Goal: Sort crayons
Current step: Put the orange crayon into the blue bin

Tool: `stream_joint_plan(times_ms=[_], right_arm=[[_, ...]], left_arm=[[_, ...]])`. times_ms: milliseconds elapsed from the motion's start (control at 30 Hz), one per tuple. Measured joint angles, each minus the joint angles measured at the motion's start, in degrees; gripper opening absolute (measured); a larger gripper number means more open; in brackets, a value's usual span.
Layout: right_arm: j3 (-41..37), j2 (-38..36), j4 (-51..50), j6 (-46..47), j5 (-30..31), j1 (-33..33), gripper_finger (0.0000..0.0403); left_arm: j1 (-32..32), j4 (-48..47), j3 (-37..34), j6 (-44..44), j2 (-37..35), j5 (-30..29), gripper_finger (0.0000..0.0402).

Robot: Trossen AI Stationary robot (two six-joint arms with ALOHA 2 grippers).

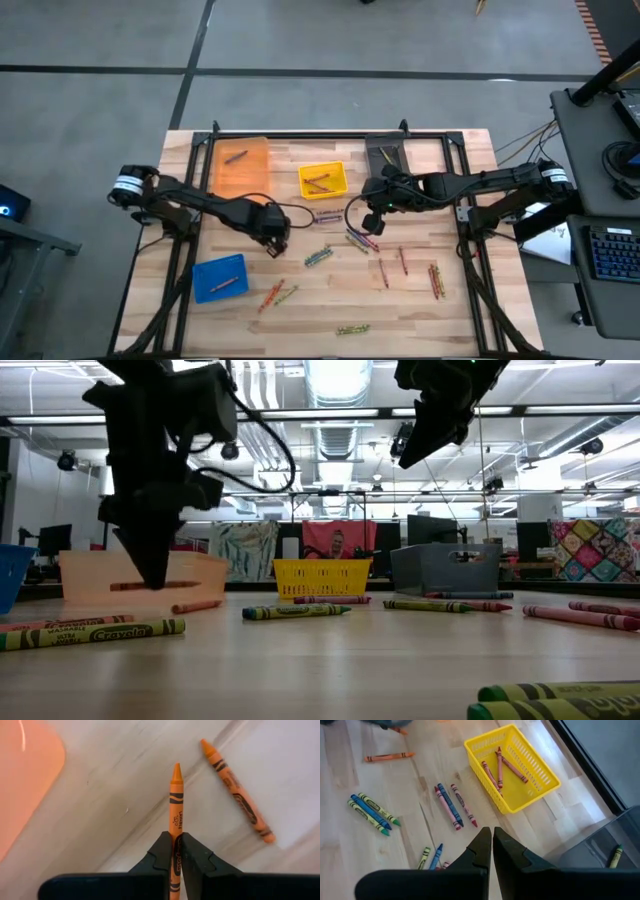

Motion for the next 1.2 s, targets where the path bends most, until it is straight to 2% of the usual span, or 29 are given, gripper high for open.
stream_joint_plan(times_ms=[200, 433, 700, 967, 1200], right_arm=[[0.0, 0.0, 0.0, -0.5, 0.0, 0.0, 0.0009], [0.0, 0.0, 0.0, -0.8, 0.0, 0.0, 0.0009], [0.0, 0.0, 0.0, -1.2, 0.0, 0.0, 0.0009], [-0.4, 0.0, 0.3, -1.2, 0.0, 0.0, 0.0009], [-0.5, 0.0, 0.5, -1.3, 0.4, 0.0, 0.0009]], left_arm=[[0.0, -0.1, 1.2, 2.9, -5.6, 0.0, 0.0000], [-0.3, -0.9, 6.2, 8.7, -11.2, 0.0, 0.0000], [-4.6, -12.7, 11.3, 16.6, -17.0, 3.7, 0.0000], [-12.7, -20.5, 12.3, 10.3, -20.5, 9.7, 0.0000], [-21.5, -29.2, 11.4, 0.4, -20.1, 10.4, 0.0000]])
